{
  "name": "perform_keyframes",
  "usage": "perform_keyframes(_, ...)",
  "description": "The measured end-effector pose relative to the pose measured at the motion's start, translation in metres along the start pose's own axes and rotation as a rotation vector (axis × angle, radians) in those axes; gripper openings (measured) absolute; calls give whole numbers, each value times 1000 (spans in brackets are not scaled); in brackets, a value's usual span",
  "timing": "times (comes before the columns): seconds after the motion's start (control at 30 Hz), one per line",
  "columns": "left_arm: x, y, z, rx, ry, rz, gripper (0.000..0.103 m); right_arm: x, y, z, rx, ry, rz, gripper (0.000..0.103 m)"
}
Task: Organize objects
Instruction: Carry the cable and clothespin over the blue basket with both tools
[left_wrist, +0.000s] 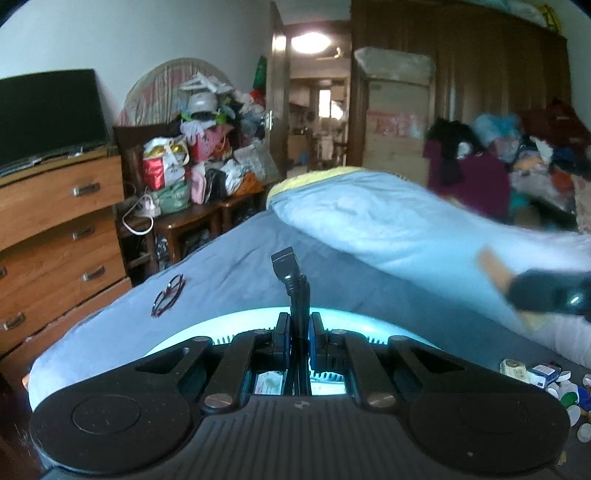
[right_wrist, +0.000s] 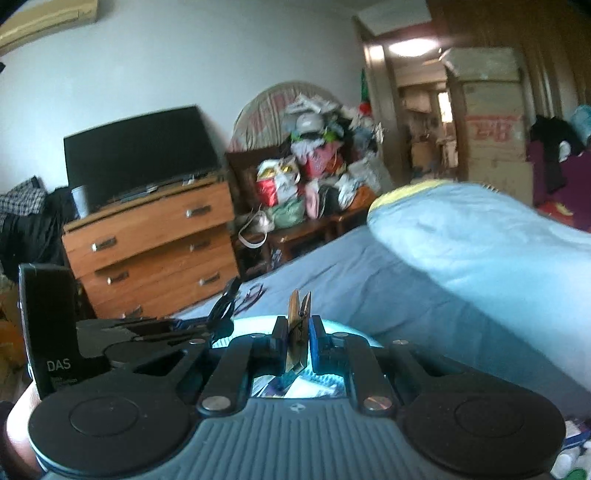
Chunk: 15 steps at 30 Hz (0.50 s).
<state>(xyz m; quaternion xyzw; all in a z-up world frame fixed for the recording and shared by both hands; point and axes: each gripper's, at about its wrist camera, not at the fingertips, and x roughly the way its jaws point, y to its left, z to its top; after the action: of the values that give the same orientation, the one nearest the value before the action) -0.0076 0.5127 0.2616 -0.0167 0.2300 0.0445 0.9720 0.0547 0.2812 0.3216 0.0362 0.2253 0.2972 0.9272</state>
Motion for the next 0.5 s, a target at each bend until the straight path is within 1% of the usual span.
perform_keyframes(0.07, 3, 7, -1, -4, 10, -5, 11, 14, 12, -2, -1, 21, 1, 13)
perform_keyframes(0.17, 9, 15, -2, -16, 24, -8, 11, 22, 21, -5, -6, 35, 0, 13)
perform_keyframes(0.5, 21, 23, -10, -25, 45, -15, 11, 32, 36, -7, -16, 46, 0, 13)
